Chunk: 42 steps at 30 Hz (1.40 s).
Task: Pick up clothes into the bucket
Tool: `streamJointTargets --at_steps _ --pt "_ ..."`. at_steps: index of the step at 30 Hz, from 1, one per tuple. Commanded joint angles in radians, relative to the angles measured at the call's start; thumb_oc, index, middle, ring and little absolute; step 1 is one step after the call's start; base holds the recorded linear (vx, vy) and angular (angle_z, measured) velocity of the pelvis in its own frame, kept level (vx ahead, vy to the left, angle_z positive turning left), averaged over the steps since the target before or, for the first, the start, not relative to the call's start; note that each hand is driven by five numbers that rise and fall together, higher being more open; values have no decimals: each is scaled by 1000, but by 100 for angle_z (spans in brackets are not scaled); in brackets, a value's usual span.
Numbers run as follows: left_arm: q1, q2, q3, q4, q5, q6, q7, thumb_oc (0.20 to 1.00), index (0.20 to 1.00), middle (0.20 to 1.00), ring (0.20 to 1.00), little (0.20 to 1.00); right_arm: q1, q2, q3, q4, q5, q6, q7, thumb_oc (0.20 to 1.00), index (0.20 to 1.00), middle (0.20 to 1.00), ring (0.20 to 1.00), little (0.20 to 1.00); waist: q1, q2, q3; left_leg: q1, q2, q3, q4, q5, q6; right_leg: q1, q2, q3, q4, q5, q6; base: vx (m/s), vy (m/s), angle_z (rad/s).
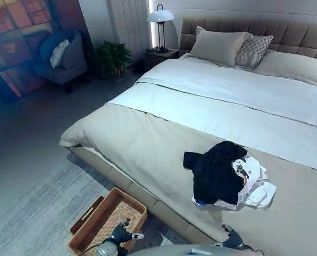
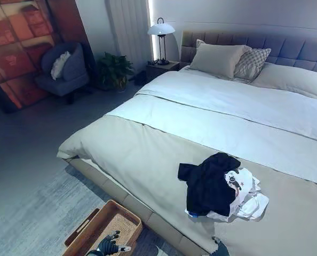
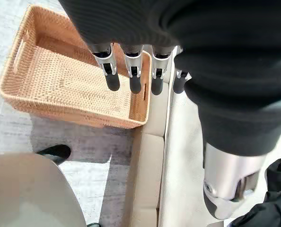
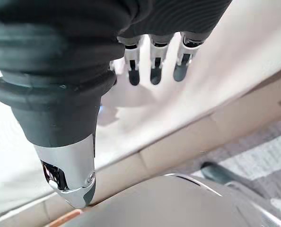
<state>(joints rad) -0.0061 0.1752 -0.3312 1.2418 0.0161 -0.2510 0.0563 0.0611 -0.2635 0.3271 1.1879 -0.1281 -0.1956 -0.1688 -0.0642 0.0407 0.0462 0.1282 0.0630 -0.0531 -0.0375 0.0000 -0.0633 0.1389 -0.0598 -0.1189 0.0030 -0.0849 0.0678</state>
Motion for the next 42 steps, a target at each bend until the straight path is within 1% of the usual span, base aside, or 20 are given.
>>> streamJointTargets --at_steps 1,17,22,26,28,30,33,34,36,37,42 --pt "-26 -20 -5 41 -26 -6 -17 1000 1000 1000 1000 1000 -75 4 32 21 -8 -9 -2 1000 1000 1000 1000 1000 5 -76 31 -28 -61 16 73 -60 11 11 -52 -3 -9 42 48 -57 -68 -35" --pt "-16 -21 -2 48 -16 -7 -12 1000 1000 1000 1000 1000 -77 3 33 10 -11 -13 -4 1000 1000 1000 1000 1000 7 -75 32 -29 -64 13 84 -68 13 16 -55 -3 -5 34 48 0 0 0" --pt "-10 -19 -1 51 -17 -8 -8 1000 1000 1000 1000 1000 -99 -2 26 -44 26 -24 -8 1000 1000 1000 1000 1000 10 -76 33 -31 -64 13 85 -68 13 14 -54 -3 -3 32 48 0 0 0" --pt "-8 -13 -2 36 -17 -12 0 1000 1000 1000 1000 1000 -123 -15 32 -161 57 -46 -10 1000 1000 1000 1000 1000 13 -77 38 -34 -65 9 84 -67 14 9 -53 -5 3 29 48 0 0 0" --pt "3 -5 -6 3 -22 -21 12 1000 1000 1000 1000 1000 -146 -41 39 -321 74 -65 -13 1000 1000 1000 1000 1000 16 -78 49 -42 -64 5 84 -64 15 -2 -54 -7 14 25 48 0 0 0" --pt "10 -1 -6 -15 -28 -25 21 1000 1000 1000 1000 1000 -158 -73 35 -441 65 -77 -20 1000 1000 1000 1000 1000 18 -78 58 -51 -65 3 86 -62 16 -14 -54 -9 26 23 48 0 0 0" --pt "10 -1 -12 -21 -27 -28 25 1000 1000 1000 1000 1000 -177 -93 28 -484 50 -84 -33 1000 1000 1000 1000 1000 20 -77 67 -59 -66 0 88 -61 16 -25 -55 -13 38 20 49 -12 1 2" --pt "5 1 -12 -18 -32 -29 30 1000 1000 1000 1000 1000 -201 -112 8 -566 46 -89 -51 1000 1000 1000 1000 1000 22 -77 75 -67 -66 -4 87 -58 17 -36 -56 -18 48 18 49 -23 0 3" --pt "1 2 -12 -20 -36 -29 36 1000 1000 1000 1000 1000 -213 -120 -7 -593 47 -89 -64 1000 1000 1000 1000 1000 23 -76 80 -73 -66 -8 87 -56 18 -44 -56 -21 55 16 49 -25 3 6" --pt "-3 3 -15 -32 -43 -30 43 1000 1000 1000 1000 1000 -243 -141 -38 -643 36 -92 -94 1000 1000 1000 1000 1000 26 -74 90 -85 -68 -16 86 -50 20 -58 -56 -28 66 12 48 -23 6 11" --pt "-19 3 -25 -41 -41 -35 51 1000 1000 1000 1000 1000 -283 -186 -81 -676 -36 -86 -156 1000 1000 1000 1000 1000 29 -69 105 -108 -69 -36 82 -39 20 -82 -56 -43 83 6 45 -15 -5 14"
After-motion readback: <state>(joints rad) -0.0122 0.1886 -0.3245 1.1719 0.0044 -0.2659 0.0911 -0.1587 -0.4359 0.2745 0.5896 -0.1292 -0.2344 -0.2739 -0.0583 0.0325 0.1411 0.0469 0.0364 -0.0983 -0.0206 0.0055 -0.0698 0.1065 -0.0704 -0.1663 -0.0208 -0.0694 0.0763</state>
